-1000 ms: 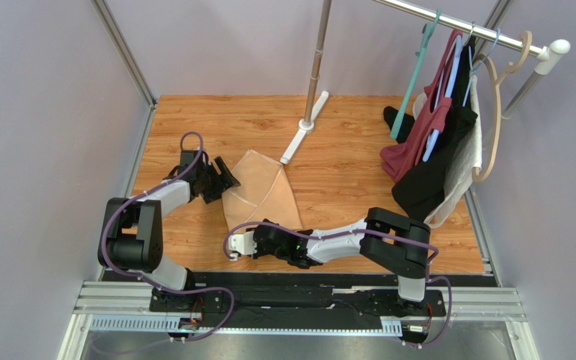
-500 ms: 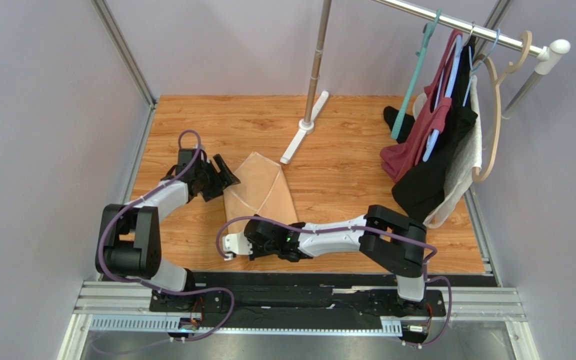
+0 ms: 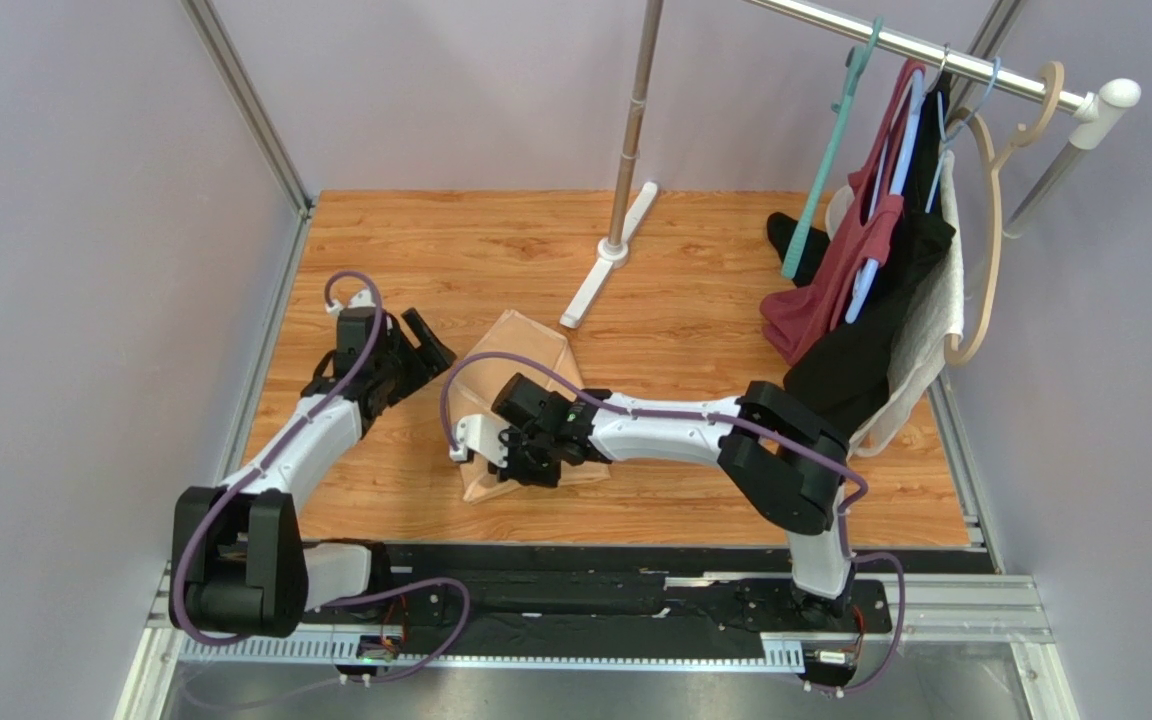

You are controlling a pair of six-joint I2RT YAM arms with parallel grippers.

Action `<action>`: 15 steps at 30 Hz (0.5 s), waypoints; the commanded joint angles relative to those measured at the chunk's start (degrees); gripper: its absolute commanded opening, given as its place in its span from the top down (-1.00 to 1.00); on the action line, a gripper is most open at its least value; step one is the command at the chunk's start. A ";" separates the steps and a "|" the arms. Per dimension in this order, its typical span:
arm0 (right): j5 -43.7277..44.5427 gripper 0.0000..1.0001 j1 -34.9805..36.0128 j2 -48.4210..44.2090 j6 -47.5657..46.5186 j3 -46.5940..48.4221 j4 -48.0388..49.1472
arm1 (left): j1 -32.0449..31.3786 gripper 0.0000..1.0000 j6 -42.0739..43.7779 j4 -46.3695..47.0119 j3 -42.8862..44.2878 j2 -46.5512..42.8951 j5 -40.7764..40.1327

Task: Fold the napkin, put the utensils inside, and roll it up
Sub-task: Roll the napkin with the utensil

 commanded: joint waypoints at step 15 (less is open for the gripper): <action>-15.68 1.00 -7.38 7.25 7.85 10.82 -9.40 | 0.34 -0.65 -3.67 -6.02 -12.85 -18.09 10.40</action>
